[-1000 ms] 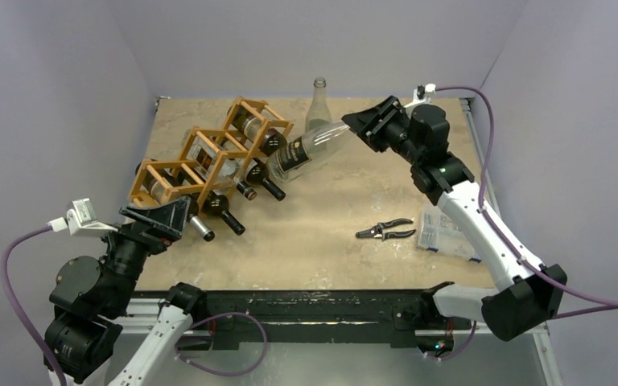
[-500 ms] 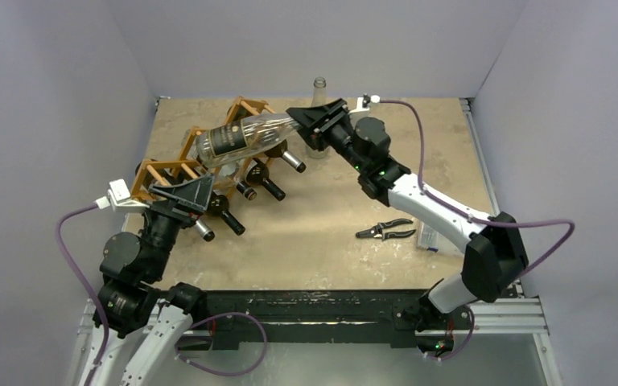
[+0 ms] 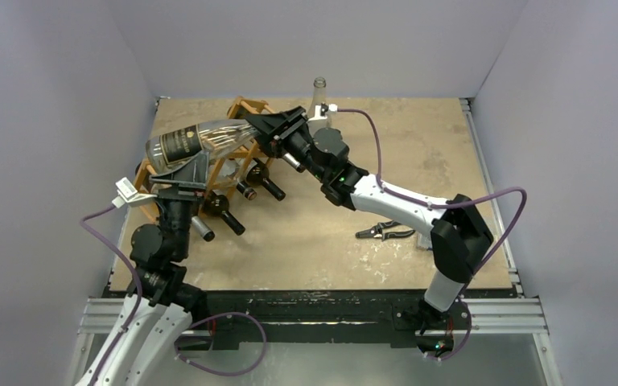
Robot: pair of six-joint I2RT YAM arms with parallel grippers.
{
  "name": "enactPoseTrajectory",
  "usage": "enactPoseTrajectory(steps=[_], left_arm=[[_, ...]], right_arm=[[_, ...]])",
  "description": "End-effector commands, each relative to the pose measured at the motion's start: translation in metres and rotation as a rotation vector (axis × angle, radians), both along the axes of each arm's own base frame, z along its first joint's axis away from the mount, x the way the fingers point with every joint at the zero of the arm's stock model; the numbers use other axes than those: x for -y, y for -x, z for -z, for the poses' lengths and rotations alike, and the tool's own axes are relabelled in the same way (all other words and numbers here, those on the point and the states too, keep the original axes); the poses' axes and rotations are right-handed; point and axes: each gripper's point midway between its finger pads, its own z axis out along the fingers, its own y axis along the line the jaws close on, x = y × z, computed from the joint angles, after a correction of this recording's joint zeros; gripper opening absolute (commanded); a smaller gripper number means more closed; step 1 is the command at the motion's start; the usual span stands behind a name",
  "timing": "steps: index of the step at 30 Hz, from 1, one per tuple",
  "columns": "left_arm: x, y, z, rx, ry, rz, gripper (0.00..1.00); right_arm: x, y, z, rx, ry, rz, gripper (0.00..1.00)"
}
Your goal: Put the wine bottle on the wine rack
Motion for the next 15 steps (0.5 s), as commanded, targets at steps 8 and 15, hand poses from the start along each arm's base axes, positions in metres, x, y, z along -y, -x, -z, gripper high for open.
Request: enactPoseTrajectory(steps=[8, 15], left_arm=[[-0.030, -0.019, -0.038, 0.134, 0.190, -0.167, 1.00], [-0.042, -0.027, -0.058, 0.181, 0.244, -0.240, 1.00]], right_arm=[[0.040, 0.051, -0.163, 0.198, -0.524, -0.037, 0.00], [0.038, 0.058, -0.163, 0.192, -0.555, -0.042, 0.00]])
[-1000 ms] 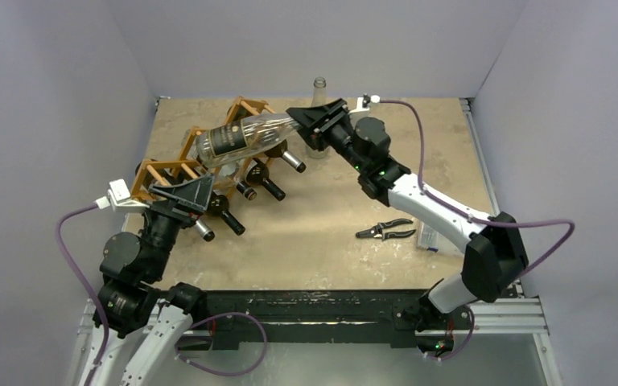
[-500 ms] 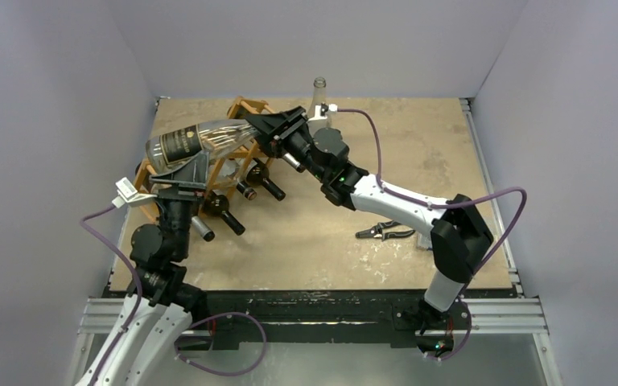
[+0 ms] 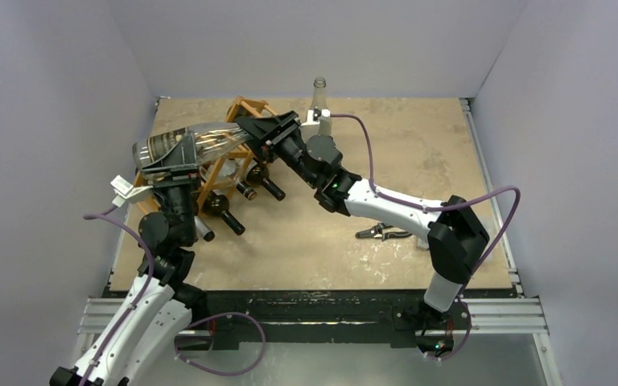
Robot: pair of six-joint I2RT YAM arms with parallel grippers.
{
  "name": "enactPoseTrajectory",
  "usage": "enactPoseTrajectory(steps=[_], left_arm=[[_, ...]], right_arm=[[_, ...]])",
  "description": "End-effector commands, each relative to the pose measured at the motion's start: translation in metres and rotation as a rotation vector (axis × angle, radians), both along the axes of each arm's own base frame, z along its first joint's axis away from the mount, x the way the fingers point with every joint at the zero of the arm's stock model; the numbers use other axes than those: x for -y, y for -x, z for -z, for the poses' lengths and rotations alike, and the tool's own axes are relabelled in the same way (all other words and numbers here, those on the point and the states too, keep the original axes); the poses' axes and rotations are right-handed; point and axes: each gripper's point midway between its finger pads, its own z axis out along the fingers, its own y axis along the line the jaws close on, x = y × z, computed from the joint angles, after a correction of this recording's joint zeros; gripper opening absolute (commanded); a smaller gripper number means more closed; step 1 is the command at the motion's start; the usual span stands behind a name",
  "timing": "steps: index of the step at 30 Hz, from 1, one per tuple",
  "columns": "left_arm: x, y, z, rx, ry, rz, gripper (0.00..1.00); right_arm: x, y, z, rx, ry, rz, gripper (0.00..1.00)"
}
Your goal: Put the wine bottle on the wine rack
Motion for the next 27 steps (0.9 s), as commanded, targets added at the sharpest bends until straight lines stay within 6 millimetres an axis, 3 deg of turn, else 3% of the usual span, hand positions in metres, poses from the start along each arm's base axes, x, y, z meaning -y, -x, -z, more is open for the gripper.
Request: enactPoseTrajectory(steps=[1, 8, 11, 15, 18, 20, 24, 27], left_arm=[[-0.014, 0.005, -0.042, 0.131, 0.095, -0.060, 1.00], [-0.014, 0.007, -0.054, 0.186, 0.115, -0.051, 0.99], [-0.014, 0.006, -0.051, 0.159, 0.109, -0.053, 0.81], [-0.018, 0.007, -0.044, 0.109, 0.117, -0.068, 0.34], [-0.024, 0.008, -0.040, 0.082, 0.136, -0.088, 0.09], [-0.028, 0.011, -0.041, 0.068, 0.138, -0.103, 0.00], [-0.034, 0.017, -0.043, 0.048, 0.156, -0.124, 0.00], [-0.040, 0.021, -0.043, 0.023, 0.180, -0.141, 0.00]], right_arm=[[0.058, 0.041, -0.149, 0.173, -0.485, -0.029, 0.00], [0.054, 0.048, -0.147, 0.170, -0.502, -0.045, 0.00], [0.052, 0.051, -0.142, 0.164, -0.500, -0.053, 0.00], [0.049, 0.058, -0.134, 0.152, -0.491, -0.074, 0.01], [0.048, 0.063, -0.127, 0.146, -0.468, -0.079, 0.26], [0.050, 0.065, -0.121, 0.142, -0.442, -0.075, 0.43], [0.050, 0.065, -0.101, 0.115, -0.344, -0.058, 0.74], [0.050, 0.070, -0.082, 0.104, -0.291, -0.071, 0.90]])
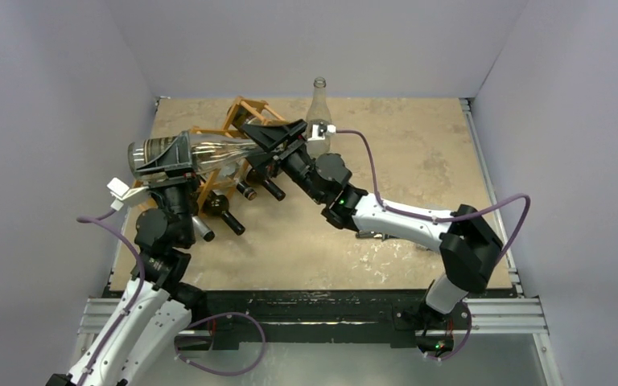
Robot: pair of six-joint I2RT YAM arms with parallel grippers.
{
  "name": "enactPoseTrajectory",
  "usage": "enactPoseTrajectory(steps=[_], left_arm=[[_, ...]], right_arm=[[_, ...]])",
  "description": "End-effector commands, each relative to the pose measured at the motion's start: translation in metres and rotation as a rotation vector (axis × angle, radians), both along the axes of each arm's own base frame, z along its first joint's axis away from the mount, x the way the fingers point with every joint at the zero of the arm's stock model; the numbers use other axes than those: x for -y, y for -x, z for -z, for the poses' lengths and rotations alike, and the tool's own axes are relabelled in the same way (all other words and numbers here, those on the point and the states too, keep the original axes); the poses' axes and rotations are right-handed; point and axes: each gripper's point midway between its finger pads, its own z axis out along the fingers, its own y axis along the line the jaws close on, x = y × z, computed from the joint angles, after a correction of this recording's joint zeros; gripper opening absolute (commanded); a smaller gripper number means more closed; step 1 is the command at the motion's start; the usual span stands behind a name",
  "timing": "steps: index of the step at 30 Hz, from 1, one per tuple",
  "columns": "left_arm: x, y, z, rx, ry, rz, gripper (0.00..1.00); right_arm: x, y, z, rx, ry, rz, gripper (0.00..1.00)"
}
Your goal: Put the wine bottle on the wine rack
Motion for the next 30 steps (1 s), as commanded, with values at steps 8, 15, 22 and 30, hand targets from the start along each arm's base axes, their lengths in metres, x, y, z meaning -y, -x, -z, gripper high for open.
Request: enactPoseTrajectory(steps=[8, 15, 22, 30], left_arm=[[-0.043, 0.029, -0.042, -0.039, 0.096, -0.157, 0.00], [-0.039, 0.035, -0.029, -0.304, 0.017, -0.117, 0.00], [-0.014, 0.045, -0.031, -0.322, -0.042, 0.041, 0.00], [0.018, 0.054, -0.008, -0.438, -0.093, 0.229, 0.00]], right_arm=[[0.034, 0.060, 0.002, 0.118, 0.030, -0.133, 0.99], [0.049, 0.073, 0.060, 0.291, 0.477, -0.102, 0.99], [0.075, 0.071, 0.086, 0.636, 1.009, -0.107, 0.99], [0.077, 0.079, 0.068, 1.001, 1.256, -0.238, 0.99]])
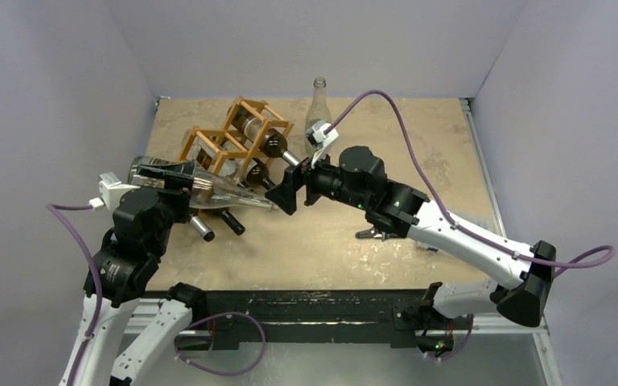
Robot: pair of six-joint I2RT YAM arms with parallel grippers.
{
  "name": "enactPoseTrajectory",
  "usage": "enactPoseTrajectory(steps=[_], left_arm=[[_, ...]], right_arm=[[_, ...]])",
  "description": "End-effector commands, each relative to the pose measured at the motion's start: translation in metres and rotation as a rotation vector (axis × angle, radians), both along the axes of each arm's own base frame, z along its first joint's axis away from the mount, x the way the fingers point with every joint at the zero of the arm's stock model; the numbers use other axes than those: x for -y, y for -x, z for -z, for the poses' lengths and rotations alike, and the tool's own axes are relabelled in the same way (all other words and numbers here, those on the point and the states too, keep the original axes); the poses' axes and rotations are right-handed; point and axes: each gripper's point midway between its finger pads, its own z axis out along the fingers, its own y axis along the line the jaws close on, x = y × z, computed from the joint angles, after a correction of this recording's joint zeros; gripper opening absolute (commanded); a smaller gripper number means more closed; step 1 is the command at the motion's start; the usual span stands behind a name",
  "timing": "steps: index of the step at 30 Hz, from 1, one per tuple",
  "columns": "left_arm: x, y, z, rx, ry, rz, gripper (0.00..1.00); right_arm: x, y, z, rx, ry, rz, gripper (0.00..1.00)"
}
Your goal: Put the wine bottle on the wine rack
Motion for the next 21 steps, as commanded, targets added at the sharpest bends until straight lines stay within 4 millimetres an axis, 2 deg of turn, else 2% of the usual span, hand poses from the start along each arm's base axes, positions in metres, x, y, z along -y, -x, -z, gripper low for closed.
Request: enactPoseTrajectory(steps=[1, 5, 7, 15, 18, 21], left_arm=[[0.021, 0.009, -0.053, 0.144, 0.097, 0.120, 0.00], [0.022, 0.014, -0.050, 0.128, 0.108, 0.131, 0.00], [0.022, 0.015, -0.049, 0.122, 0.108, 0.136, 0.00], [0.036, 0.014, -0.039, 0.069, 0.133, 0.194, 0.00], [0.040, 0.012, -0.036, 0.056, 0.144, 0.209, 0.00], [0.041, 0.011, -0.037, 0.054, 0.145, 0.212, 0.00]], right_arm=[[-0.004, 0.010, 0.000, 0.201, 0.233, -0.172, 0.98], [-0.029, 0.023, 0.004, 0.258, 0.260, -0.286, 0.93], [-0.044, 0.029, 0.013, 0.256, 0.273, -0.357, 0.90], [-0.084, 0.049, 0.025, 0.265, 0.270, -0.489, 0.89], [-0.093, 0.048, 0.026, 0.257, 0.262, -0.493, 0.82], [-0.097, 0.042, 0.030, 0.222, 0.263, -0.451, 0.69]])
